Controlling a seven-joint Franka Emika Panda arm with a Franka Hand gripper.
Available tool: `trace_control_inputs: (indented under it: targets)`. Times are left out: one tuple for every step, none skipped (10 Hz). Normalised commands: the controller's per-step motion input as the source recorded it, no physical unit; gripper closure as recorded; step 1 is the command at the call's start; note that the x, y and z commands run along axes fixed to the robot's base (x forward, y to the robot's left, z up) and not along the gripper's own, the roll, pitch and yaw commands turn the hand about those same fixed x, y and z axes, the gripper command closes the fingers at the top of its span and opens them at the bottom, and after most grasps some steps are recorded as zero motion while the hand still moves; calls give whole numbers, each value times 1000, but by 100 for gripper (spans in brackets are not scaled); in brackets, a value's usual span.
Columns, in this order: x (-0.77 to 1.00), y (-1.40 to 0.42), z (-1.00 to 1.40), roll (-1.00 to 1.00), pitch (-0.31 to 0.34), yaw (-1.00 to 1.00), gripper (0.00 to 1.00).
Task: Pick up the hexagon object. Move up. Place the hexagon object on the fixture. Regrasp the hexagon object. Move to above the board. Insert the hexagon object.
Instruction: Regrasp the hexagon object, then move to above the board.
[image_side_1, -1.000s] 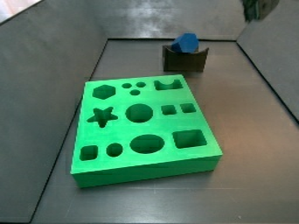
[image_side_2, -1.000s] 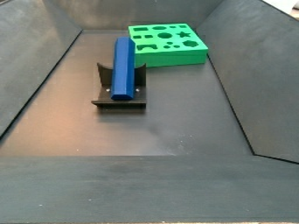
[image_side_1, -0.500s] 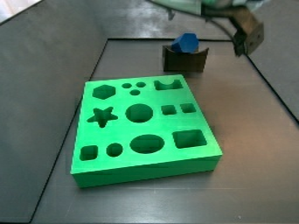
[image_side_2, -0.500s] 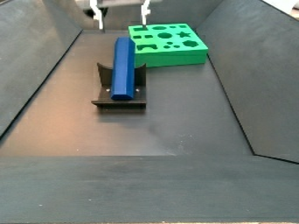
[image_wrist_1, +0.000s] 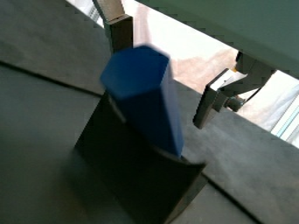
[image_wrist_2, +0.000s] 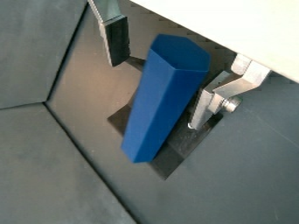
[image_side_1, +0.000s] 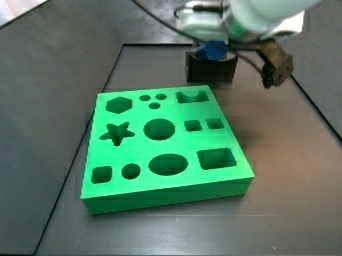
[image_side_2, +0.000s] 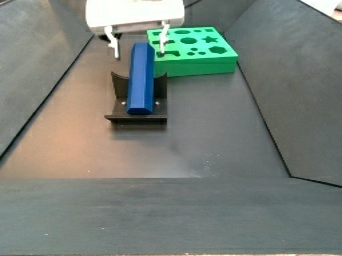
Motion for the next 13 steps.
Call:
trace_control_inputs:
  targets:
    - [156,-39,-407,117,4,74,0]
    - [131,-41,-219,115,9,64,0]
    - [0,0,0,0,0,0,100]
    - [-74,-150,1000,-323,-195,45,100]
    - [-78,-144,1000,-307,-187,36,100]
    - [-83,-130,1000,-268,-180,18,100]
    - [-87,-119,1000,-201,-183,-31,100]
    - [-89,-113,1000,-161,-172,-66,100]
    - [-92,-101,1000,-131,-137,-99,100]
    - [-94,-95,1000,-121,-117,-114,100]
    - [-98,-81,1000,-104,-67,-133,100]
    - [-98,-75,1000,-101,-47,-132,100]
    - [-99,-69,1000,-99,-17,-127,100]
